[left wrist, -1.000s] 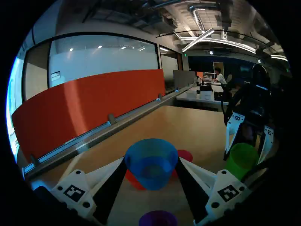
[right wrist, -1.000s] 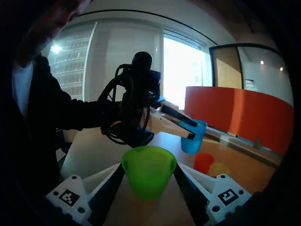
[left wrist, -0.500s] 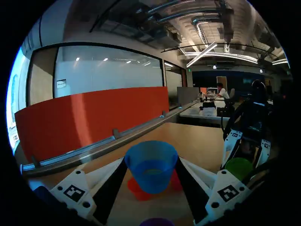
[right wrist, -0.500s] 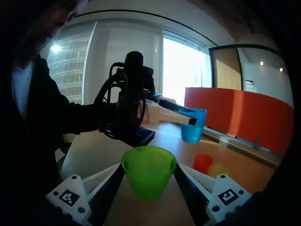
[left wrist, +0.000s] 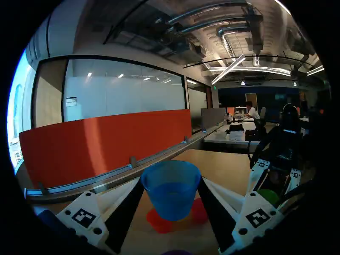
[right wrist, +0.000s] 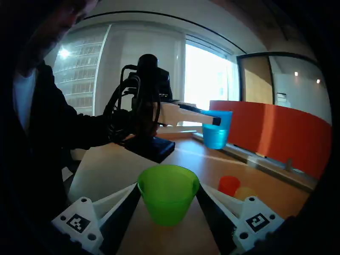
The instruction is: Pour water
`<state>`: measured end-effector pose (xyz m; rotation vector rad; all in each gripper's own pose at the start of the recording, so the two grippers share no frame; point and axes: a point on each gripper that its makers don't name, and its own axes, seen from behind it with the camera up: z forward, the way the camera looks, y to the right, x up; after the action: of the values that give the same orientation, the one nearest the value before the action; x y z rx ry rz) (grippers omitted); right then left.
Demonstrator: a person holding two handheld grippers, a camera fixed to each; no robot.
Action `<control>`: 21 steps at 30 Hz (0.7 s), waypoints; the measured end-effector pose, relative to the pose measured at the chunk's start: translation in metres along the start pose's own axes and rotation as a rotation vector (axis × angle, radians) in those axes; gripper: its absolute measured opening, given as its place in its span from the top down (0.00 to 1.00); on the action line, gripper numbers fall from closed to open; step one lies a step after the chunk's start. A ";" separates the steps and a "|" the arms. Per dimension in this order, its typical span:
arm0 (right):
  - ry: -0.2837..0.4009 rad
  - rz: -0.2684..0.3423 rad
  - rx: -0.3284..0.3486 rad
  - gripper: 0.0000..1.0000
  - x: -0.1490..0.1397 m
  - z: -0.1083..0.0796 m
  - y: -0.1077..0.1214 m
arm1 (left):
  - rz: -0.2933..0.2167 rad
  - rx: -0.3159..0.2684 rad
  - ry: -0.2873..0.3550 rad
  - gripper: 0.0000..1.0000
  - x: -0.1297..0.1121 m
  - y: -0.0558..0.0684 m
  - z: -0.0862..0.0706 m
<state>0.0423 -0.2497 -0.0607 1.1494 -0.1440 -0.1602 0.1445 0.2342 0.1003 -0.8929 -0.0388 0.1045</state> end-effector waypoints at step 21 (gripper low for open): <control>0.000 -0.017 -0.006 0.08 0.005 0.007 -0.006 | 0.003 -0.003 0.002 0.14 0.016 -0.001 -0.026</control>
<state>0.0456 -0.2592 -0.0632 1.1447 -0.1339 -0.1757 0.1628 0.2152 0.0841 -0.8965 -0.0359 0.1068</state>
